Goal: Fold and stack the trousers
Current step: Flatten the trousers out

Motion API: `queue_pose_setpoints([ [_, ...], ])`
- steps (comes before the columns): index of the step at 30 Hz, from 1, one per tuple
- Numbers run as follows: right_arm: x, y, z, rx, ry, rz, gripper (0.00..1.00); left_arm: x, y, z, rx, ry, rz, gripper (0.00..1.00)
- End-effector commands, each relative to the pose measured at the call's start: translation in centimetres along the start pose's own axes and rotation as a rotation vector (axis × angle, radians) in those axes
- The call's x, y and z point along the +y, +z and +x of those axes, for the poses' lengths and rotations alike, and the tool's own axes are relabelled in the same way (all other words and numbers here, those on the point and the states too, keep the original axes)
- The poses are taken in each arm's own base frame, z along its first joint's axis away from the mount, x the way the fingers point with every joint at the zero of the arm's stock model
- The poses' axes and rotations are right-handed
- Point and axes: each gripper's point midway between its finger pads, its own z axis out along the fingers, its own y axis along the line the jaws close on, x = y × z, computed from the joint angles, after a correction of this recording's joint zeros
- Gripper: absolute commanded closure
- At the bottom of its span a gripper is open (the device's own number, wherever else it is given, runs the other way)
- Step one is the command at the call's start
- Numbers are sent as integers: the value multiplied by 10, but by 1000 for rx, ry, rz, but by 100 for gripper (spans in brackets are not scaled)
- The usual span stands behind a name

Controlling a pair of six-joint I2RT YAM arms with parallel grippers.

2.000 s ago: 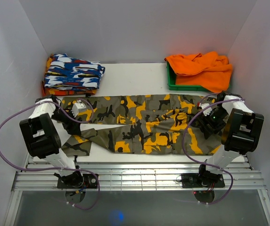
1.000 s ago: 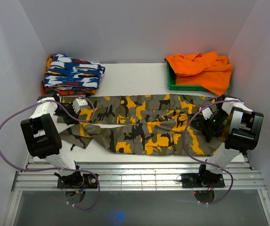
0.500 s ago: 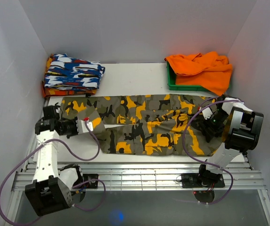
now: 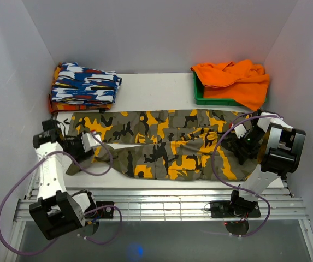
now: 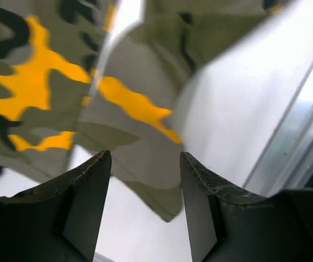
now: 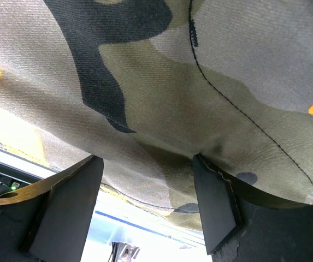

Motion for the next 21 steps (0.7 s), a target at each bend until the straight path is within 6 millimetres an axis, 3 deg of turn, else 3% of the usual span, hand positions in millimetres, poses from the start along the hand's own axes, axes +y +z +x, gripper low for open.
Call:
queue_pose_setpoints([
  [1, -2, 0, -4, -15, -8, -16, 27, 33, -23, -47, -185, -140, -36, 37],
  [3, -2, 0, -4, -16, -10, -15, 27, 64, -25, -50, -216, -248, -51, 38],
  [5, -2, 0, -4, -16, -8, -15, 27, 87, -19, -41, -206, -290, -68, 40],
  [11, -1, -1, -3, -14, -6, -15, 27, 134, 19, 12, -74, -473, -68, 40],
  [15, -1, 1, -3, -8, 3, -24, 27, 145, 38, 37, 2, -481, -101, 37],
  [21, -1, 2, -3, -4, 4, -25, 27, 132, 64, 64, 125, -548, -74, 37],
])
